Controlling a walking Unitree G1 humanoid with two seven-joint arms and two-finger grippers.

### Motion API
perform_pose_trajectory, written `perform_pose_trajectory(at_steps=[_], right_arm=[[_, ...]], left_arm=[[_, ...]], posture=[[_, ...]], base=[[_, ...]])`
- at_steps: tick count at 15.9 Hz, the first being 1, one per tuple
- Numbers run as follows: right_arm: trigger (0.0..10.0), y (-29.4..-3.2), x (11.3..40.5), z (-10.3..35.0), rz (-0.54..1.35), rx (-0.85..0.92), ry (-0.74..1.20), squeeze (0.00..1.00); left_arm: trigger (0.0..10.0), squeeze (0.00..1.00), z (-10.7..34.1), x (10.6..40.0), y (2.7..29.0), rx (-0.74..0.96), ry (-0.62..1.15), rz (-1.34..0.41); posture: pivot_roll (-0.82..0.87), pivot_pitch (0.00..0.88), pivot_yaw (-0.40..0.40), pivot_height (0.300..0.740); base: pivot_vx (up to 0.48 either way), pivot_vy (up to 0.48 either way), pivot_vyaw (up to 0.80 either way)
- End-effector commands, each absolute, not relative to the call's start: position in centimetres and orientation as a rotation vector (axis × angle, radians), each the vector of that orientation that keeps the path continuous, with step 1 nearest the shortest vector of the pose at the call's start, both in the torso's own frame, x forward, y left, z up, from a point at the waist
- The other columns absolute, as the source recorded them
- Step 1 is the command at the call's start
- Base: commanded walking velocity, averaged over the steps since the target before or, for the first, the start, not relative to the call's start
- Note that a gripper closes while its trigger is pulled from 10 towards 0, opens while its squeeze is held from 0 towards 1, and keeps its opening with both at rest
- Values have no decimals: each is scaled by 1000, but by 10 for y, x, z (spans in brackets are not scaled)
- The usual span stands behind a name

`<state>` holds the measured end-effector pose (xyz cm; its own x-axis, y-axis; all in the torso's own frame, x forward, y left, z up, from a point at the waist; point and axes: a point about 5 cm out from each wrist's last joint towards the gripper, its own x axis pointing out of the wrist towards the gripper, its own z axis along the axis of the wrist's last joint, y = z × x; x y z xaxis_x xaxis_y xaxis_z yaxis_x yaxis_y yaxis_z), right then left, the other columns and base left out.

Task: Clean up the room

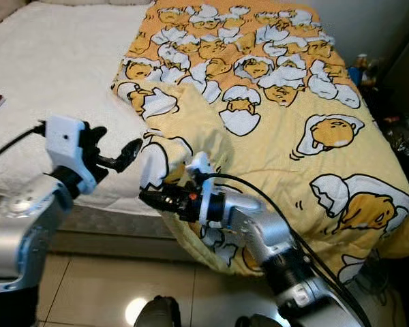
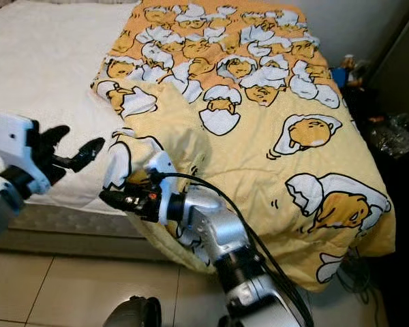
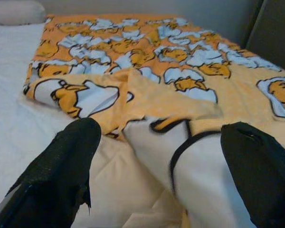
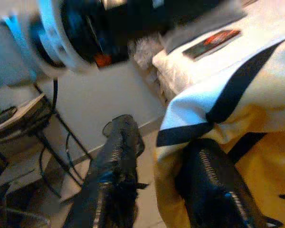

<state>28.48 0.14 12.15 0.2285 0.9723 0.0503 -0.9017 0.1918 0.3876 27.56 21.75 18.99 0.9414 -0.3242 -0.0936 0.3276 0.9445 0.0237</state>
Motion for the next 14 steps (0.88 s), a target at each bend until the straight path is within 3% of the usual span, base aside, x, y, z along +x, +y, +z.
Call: perform_pose_trajectory(at_steps=[1, 4, 9, 10, 11, 14], right_arm=[[10000, -10, 288, 131, 1289, 393, 183, 1000], [10000, -64, 274, 143, 1156, 372, 143, 1000], [10000, -86, 246, 131, 1146, 242, 248, 1000], [10000, -91, 245, 130, 1111, 219, 252, 588], [10000, -95, 248, 130, 1062, 212, 255, 0], [10000, -89, 254, 130, 1002, 206, 237, 0]], left_arm=[[10000, 0, 185, 277, 217, 47, 105, -305], [10000, 0, 164, 276, 198, 47, 139, -313], [10000, 0, 165, 279, 198, 26, 98, -270], [10000, 0, 168, 279, 205, 36, 82, -235], [10000, 0, 171, 278, 214, 39, 62, -194], [10000, 0, 183, 278, 230, 68, 28, -138]], posture=[[82, 29, 14, 740], [25, 30, 37, 740], [15, 29, 28, 740], [16, 30, 24, 740], [15, 30, 25, 740], [36, 31, 16, 740]], base=[[0, 0, 0], [0, 0, 0], [0, 0, 0], [0, 0, 0], [0, 0, 0], [0, 0, 0]])
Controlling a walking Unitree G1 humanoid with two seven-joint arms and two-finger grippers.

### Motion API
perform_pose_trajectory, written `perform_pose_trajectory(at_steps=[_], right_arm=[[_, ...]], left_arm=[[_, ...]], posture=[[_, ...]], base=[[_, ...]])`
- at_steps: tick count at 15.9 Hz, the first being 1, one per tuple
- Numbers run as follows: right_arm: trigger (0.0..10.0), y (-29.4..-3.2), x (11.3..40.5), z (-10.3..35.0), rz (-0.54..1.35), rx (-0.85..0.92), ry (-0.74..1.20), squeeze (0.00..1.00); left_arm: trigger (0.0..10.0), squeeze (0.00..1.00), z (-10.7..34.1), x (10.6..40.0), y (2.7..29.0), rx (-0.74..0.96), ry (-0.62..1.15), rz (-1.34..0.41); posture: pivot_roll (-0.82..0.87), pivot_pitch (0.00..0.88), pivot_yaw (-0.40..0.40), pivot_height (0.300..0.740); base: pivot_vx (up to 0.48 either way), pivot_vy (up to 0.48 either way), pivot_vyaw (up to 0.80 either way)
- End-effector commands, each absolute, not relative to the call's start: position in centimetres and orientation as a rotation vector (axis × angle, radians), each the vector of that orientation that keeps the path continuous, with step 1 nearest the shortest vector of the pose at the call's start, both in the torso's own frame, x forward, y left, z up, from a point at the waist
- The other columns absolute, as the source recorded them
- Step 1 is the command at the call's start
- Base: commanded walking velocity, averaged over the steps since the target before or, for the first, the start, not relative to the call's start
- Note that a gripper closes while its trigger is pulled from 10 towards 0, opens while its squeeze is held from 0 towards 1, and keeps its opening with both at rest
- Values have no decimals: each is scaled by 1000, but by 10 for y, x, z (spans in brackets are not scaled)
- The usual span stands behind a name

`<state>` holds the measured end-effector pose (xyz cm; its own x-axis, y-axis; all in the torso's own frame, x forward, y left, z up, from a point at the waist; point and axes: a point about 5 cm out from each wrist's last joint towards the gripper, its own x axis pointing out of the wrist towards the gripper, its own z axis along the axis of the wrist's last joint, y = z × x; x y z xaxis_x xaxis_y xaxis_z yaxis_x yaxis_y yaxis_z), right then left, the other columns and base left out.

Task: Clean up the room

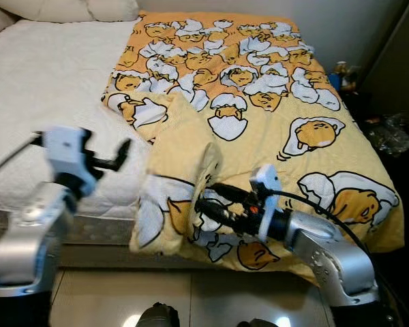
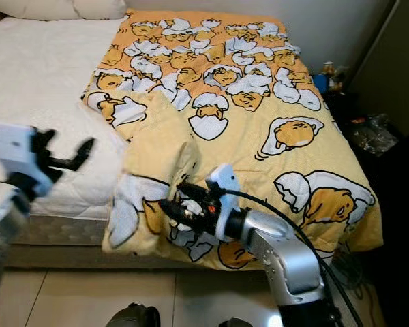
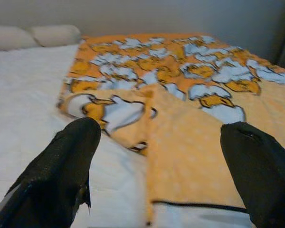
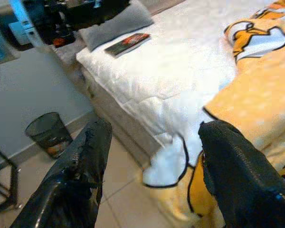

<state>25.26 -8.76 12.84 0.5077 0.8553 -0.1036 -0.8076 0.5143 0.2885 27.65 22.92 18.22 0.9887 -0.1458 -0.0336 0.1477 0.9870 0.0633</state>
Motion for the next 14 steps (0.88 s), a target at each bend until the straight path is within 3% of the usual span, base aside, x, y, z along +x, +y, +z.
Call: perform_pose_trajectory(at_steps=[1, 2, 5, 6, 8, 14], right_arm=[[10000, -91, 258, 129, 935, 192, 229, 0], [10000, -93, 260, 128, 896, 191, 232, 0], [10000, -132, 266, 107, 484, 28, 268, 0], [10000, -141, 262, 101, 398, 58, 292, 0], [10000, -151, 251, 95, 313, 71, 291, 0], [10000, -161, 231, 86, 128, 177, 309, 0]], left_arm=[[10000, 0, 184, 278, 230, 63, 32, -148], [10000, 0, 183, 277, 229, 60, 38, -158], [10000, 0, 158, 268, 195, 9, 115, -238], [10000, 0, 153, 266, 186, 32, 116, -252], [10000, 0, 142, 267, 176, 63, 145, -250], [10000, 0, 145, 287, 167, 96, 124, -218]], posture=[[39, 31, 15, 740], [37, 32, 16, 740], [15, 27, 24, 740], [8, 24, 29, 740], [-5, 22, 39, 740], [-44, 24, 86, 740]], base=[[0, 0, 0], [0, 0, 0], [0, 0, 0], [0, 0, 0], [0, 126, 0], [0, 400, -633]])
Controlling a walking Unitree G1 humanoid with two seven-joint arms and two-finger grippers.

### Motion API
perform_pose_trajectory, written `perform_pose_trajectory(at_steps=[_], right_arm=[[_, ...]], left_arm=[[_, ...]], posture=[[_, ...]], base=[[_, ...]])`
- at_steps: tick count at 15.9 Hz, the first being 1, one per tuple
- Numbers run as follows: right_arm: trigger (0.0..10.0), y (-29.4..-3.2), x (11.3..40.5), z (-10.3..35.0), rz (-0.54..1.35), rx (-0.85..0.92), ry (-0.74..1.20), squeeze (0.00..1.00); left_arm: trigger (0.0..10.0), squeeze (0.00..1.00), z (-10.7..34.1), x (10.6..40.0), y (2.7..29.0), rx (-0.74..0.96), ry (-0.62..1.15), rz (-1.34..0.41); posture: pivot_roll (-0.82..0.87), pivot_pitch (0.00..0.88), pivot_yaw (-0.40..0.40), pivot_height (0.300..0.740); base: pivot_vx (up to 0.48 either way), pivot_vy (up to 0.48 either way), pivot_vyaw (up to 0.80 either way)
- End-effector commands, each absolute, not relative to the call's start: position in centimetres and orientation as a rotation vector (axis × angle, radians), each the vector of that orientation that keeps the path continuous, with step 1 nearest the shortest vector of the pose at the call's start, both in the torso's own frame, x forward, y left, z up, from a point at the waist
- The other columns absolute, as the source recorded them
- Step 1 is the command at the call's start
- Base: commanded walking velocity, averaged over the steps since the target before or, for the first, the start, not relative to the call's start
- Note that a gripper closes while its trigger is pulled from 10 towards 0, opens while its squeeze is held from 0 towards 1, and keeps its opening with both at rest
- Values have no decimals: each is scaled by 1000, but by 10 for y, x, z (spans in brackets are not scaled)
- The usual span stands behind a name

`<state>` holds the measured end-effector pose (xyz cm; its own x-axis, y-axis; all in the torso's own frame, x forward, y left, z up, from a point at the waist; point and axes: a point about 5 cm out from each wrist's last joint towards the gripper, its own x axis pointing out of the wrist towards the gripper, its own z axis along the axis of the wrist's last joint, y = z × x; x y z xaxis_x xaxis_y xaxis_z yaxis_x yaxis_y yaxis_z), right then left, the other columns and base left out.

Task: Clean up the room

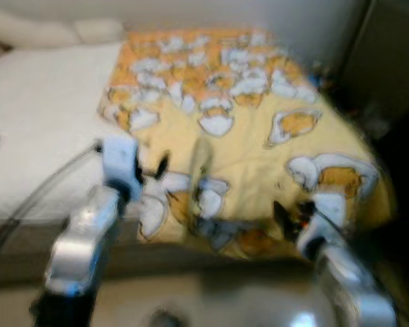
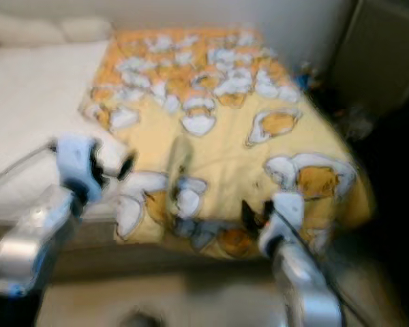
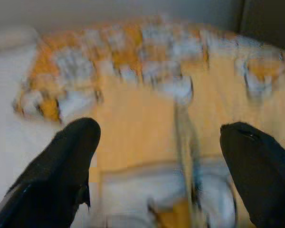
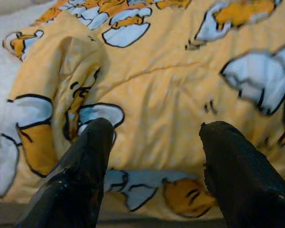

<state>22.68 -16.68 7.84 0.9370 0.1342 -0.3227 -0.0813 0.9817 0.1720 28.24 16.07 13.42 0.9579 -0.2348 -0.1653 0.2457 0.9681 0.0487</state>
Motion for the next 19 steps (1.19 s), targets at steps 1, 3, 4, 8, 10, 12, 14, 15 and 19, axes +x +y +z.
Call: perform_pose_trajectory(at_steps=[1, 3, 4, 8, 10, 12, 14, 15, 19], right_arm=[[10000, -161, 229, 85, 127, 166, 320, 0], [10000, -159, 227, 81, 156, 129, 355, 0], [10000, -161, 227, 81, 152, 104, 348, 0], [10000, -155, 231, 85, 230, 69, 328, 0], [10000, -154, 233, 86, 261, 38, 325, 0], [10000, -156, 236, 86, 241, 37, 309, 0], [10000, -159, 236, 84, 207, 10, 305, 0], [10000, -159, 236, 83, 205, 9, 305, 0], [10000, -158, 233, 82, 201, 39, 294, 0]], left_arm=[[10000, 0, 146, 287, 167, 89, 119, -212], [10000, 0, 142, 281, 172, 94, 143, -173], [10000, 0, 138, 276, 176, 81, 149, -140], [10000, 0, 134, 259, 176, 0, 144, -102], [10000, 0, 132, 255, 175, -1, 151, -99], [10000, 0, 132, 253, 174, 3, 150, -105], [10000, 0, 134, 255, 174, 12, 142, -114], [10000, 0, 135, 257, 174, 14, 139, -120], [10000, 0, 137, 261, 172, 28, 135, -144]], posture=[[-42, 25, 86, 740], [-33, 28, 77, 740], [-30, 29, 71, 740], [-17, 33, 36, 740], [-13, 31, 22, 740], [-12, 25, 17, 740], [-15, 19, 24, 740], [-18, 15, 30, 740], [-24, 6, 46, 740]], base=[[0, 0, 0], [0, 0, 0], [0, 0, 0], [125, 0, 0], [309, 0, 0], [364, 0, 0], [364, 0, 0], [360, 0, 0], [363, 0, 0]])
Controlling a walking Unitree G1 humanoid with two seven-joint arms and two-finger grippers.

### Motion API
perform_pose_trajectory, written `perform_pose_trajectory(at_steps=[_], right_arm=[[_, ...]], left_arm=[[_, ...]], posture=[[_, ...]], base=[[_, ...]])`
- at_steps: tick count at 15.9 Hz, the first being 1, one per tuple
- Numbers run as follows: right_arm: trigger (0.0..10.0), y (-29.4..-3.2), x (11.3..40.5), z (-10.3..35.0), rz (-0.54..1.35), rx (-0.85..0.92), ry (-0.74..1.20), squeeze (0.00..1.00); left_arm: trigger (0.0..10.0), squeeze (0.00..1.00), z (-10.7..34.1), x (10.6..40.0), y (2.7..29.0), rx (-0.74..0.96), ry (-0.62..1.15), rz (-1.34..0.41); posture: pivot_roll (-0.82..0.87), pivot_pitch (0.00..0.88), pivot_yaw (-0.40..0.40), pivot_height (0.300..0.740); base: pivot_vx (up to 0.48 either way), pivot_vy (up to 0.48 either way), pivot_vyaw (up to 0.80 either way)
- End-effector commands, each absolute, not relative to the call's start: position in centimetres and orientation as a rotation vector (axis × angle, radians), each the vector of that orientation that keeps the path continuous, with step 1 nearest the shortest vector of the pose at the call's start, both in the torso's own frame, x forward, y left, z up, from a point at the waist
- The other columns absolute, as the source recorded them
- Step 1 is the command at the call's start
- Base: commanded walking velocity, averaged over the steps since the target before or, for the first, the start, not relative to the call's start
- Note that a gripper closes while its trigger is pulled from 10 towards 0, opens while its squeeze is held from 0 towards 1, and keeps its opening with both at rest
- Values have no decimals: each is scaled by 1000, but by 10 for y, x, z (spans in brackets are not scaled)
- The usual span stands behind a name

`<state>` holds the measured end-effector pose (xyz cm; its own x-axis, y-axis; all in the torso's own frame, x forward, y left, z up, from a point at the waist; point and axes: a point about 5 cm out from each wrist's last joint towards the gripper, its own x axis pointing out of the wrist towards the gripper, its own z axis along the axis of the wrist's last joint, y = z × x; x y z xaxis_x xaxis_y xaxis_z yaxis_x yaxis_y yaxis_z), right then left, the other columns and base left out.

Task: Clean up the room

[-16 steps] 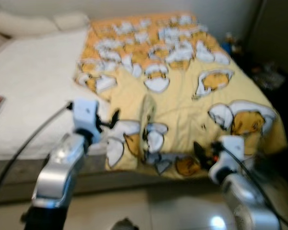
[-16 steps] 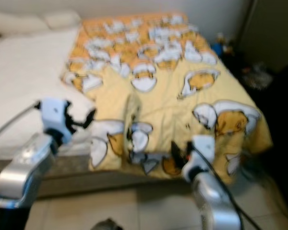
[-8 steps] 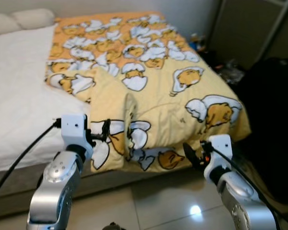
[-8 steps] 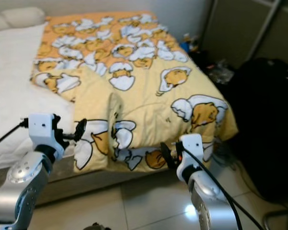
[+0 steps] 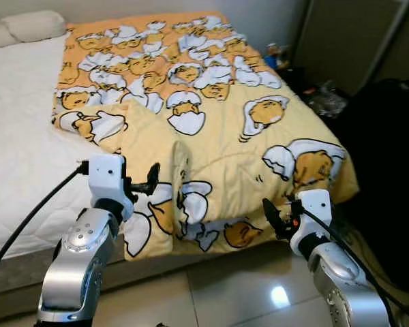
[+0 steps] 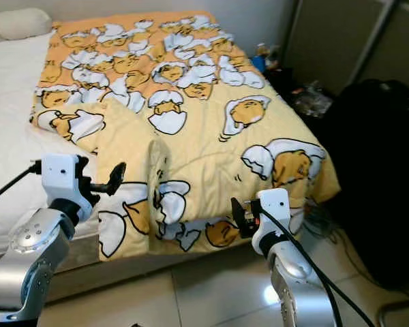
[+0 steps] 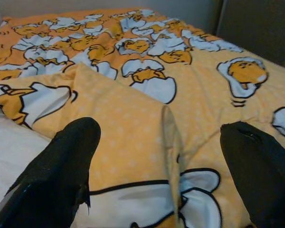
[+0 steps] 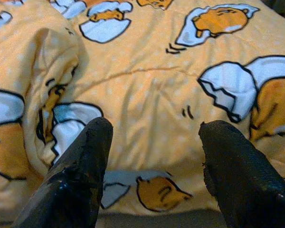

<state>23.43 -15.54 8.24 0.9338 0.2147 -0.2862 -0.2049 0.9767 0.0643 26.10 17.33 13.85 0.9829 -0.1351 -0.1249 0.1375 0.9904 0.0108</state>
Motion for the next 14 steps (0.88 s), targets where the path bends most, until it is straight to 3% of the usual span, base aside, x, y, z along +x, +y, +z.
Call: perform_pose_trajectory(at_steps=[1, 11, 14], right_arm=[[10000, -158, 234, 83, 187, 44, 282, 0], [10000, -158, 240, 86, 208, 22, 261, 0], [10000, -155, 243, 87, 230, 24, 258, 0]], left_arm=[[10000, 0, 138, 265, 172, 30, 131, -151], [10000, 0, 135, 263, 174, 4, 125, -128], [10000, 0, 140, 264, 177, 15, 104, -119]], posture=[[-26, 0, 56, 740], [-20, 9, 28, 740], [-8, 8, 22, 740]], base=[[360, 0, 0], [338, 0, -160], [81, 0, 0]])
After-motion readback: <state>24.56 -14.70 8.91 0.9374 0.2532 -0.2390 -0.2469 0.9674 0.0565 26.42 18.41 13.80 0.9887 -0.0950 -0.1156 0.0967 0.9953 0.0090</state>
